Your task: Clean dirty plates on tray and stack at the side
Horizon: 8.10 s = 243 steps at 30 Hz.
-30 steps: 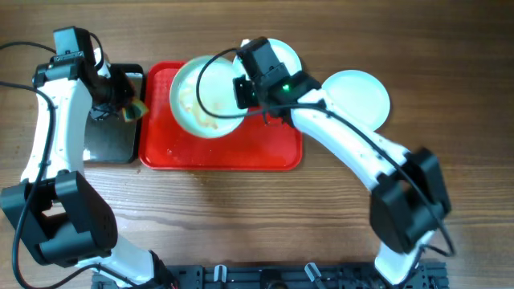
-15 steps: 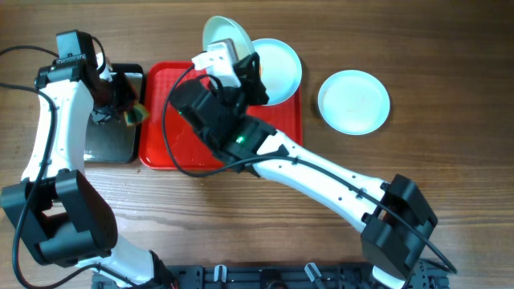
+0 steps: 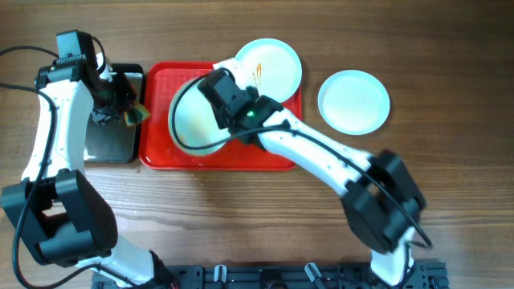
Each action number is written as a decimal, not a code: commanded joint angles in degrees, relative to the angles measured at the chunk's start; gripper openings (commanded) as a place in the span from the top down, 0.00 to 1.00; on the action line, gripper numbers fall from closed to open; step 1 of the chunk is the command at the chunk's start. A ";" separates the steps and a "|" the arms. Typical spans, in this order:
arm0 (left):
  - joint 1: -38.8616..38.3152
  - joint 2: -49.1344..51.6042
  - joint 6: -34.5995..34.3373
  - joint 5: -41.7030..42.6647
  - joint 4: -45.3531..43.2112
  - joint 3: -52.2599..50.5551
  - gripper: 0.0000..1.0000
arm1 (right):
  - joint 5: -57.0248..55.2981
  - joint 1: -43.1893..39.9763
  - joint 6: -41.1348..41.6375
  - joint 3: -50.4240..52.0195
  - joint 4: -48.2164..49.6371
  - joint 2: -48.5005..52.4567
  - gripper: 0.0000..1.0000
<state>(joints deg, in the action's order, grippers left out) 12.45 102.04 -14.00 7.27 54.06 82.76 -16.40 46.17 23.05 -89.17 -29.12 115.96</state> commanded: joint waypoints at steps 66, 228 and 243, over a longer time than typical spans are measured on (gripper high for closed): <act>-15.56 3.74 -4.68 -10.19 -27.19 -24.11 0.96 | 23.74 -7.67 16.00 -0.46 6.67 15.74 0.96; -5.40 -10.14 -10.49 -8.76 -4.94 -8.94 0.95 | 30.91 -32.26 -4.59 4.66 -24.22 -1.77 0.96; -5.40 -10.14 -10.49 -8.76 -4.98 -8.94 0.96 | 23.21 -57.59 -0.35 5.03 -22.12 -7.87 0.96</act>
<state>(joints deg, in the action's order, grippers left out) 6.92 91.61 -23.94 -1.96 49.28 73.87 7.79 -10.28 22.72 -83.94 -51.42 103.46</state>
